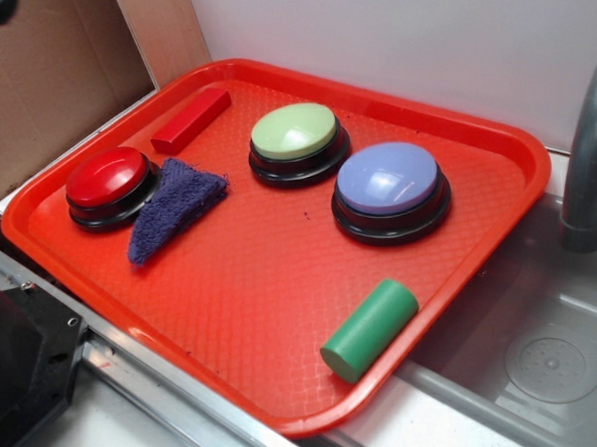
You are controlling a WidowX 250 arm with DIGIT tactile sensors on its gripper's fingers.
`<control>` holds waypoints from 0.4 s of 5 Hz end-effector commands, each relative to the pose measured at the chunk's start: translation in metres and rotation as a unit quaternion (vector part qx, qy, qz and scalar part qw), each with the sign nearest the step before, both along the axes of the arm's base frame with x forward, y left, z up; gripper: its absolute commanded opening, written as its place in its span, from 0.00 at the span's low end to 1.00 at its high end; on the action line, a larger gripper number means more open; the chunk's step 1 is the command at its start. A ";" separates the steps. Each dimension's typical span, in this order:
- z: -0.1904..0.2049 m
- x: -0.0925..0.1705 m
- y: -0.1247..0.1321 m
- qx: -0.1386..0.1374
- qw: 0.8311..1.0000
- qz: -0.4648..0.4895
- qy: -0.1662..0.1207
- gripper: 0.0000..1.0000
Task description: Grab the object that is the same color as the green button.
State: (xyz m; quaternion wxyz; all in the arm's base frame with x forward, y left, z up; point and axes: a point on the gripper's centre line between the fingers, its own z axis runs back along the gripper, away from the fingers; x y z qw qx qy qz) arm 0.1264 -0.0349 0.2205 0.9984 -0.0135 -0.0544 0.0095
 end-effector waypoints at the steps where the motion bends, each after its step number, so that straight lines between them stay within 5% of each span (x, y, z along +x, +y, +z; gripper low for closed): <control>1: -0.039 0.019 -0.056 -0.018 1.000 -0.003 -0.016 1.00; 2: -0.070 0.034 -0.084 -0.088 0.996 -0.002 -0.016 1.00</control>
